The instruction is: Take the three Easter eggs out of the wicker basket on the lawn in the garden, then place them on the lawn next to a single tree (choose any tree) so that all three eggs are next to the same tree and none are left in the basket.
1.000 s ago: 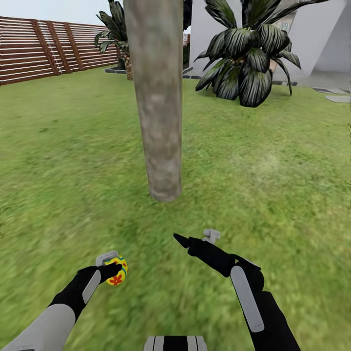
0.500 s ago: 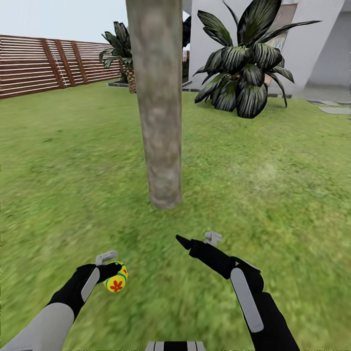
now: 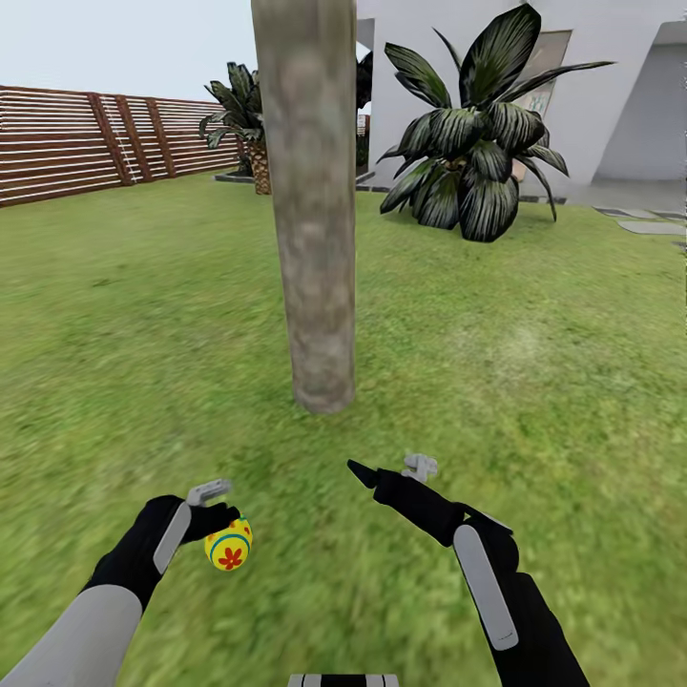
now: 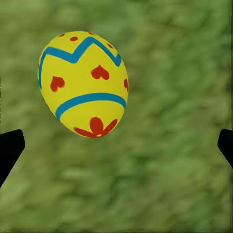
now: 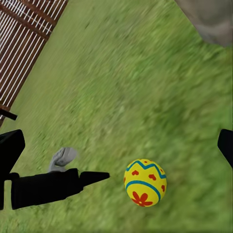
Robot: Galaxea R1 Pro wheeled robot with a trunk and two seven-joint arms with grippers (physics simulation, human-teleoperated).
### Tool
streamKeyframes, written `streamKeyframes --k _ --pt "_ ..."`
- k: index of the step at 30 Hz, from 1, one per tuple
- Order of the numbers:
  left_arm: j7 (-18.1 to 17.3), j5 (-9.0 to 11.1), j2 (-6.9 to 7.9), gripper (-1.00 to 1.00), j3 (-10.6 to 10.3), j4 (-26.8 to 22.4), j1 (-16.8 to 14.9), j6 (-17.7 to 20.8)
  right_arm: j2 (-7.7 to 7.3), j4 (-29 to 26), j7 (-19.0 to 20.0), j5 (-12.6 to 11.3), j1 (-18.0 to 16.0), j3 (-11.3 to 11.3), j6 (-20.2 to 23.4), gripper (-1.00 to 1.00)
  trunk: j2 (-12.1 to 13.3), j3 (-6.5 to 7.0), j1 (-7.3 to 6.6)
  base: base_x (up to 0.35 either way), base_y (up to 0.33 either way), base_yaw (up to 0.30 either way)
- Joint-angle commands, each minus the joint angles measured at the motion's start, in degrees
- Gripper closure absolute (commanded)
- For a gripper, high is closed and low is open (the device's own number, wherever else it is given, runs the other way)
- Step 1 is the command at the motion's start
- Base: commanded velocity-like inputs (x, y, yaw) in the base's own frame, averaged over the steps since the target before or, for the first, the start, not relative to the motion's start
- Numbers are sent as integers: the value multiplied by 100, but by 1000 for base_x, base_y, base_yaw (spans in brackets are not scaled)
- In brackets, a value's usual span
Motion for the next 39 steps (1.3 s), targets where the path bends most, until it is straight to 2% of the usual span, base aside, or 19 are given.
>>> streamKeyframes --k 1,7,10,15,20,27,32,39 --pt "34 59 0 -100 9 -20 -1 48 2 -3 5 -13 -3 -26 30 -100 0 18 -3 0 0 0" --pt "-81 57 7 -100 51 -49 -1 365 8 -3 5 -17 -2 -152 29 -100 8 151 -19 -19 0 0" --pt "-433 46 13 -100 188 -51 -1 473 9 -2 1 -15 -1 -170 28 -100 12 217 -27 -218 0 0" --pt "-670 36 28 -100 298 -52 -1 610 12 -3 -64 -8 -2 -249 31 -100 19 328 -39 -228 0 0" --pt "-706 41 79 -100 306 -52 -1 676 14 -8 -304 18 -3 -354 36 -100 25 439 -52 -49 0 0" --pt "-713 42 88 -100 306 -52 -1 688 9 -41 -731 4 -3 -383 96 -100 35 594 -70 -212 0 0" --pt "-713 42 86 -100 300 -52 -1 689 9 -17 -777 -18 -3 -387 231 -100 41 705 -83 -226 0 0" --pt "-712 42 85 -100 297 -52 -1 689 14 -65 -784 -15 -3 -400 338 -100 51 860 -101 -36 0 0"
